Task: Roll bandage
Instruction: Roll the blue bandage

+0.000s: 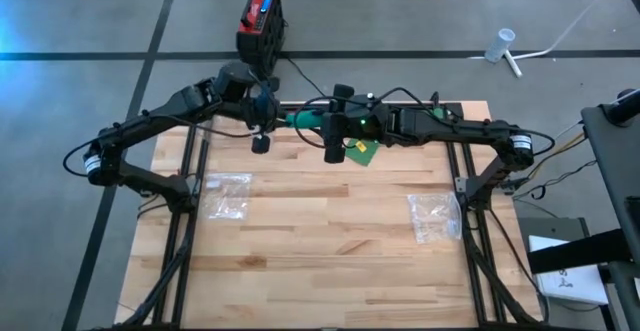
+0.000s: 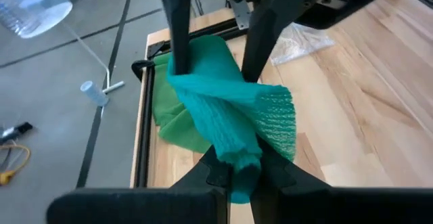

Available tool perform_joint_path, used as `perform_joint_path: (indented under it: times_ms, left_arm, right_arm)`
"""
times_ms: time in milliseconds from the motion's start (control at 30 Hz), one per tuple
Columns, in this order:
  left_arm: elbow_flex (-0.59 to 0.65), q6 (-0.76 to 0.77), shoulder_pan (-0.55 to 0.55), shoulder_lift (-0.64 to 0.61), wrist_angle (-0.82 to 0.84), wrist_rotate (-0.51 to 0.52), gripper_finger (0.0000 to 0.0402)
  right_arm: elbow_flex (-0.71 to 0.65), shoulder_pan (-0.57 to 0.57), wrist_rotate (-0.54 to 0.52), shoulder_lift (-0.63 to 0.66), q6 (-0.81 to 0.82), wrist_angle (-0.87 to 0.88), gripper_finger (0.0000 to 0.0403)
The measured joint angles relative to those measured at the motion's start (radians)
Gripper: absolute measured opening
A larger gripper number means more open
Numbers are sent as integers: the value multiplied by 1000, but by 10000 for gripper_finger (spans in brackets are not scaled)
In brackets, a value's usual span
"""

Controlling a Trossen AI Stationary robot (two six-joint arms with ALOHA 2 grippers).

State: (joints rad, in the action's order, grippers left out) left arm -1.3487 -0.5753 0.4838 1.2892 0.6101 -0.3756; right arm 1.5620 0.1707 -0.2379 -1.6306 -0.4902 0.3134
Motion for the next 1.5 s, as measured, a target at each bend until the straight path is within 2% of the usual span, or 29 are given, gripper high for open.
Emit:
perform_joint_path:
  times_ms: [433, 600, 767, 1000, 1233, 1367, 1500]
  left_arm:
    - [3, -19, -16, 0, -8, 1, 17]
    - [3, -26, -16, 0, -12, 0, 17]
    - [4, -53, -17, 1, -10, -1, 17]
    - [5, -75, -31, 2, -38, -1, 16]
    - [5, -97, -52, 2, -56, -1, 16]
    - [5, -86, -54, 2, -72, -1, 18]
    - [5, -31, -54, 2, -85, 4, 26]
  right_arm:
    - [0, -2, 20, 8, 19, 12, 181]
    - [0, -2, 24, 17, 29, 27, 203]
    - [0, -3, 72, 20, 53, 74, 230]
    - [0, -2, 78, 20, 84, 85, 235]
    - [0, -2, 81, 20, 99, 86, 179]
    - [0, -2, 80, 20, 98, 86, 120]
    - [0, -2, 79, 21, 87, 92, 44]
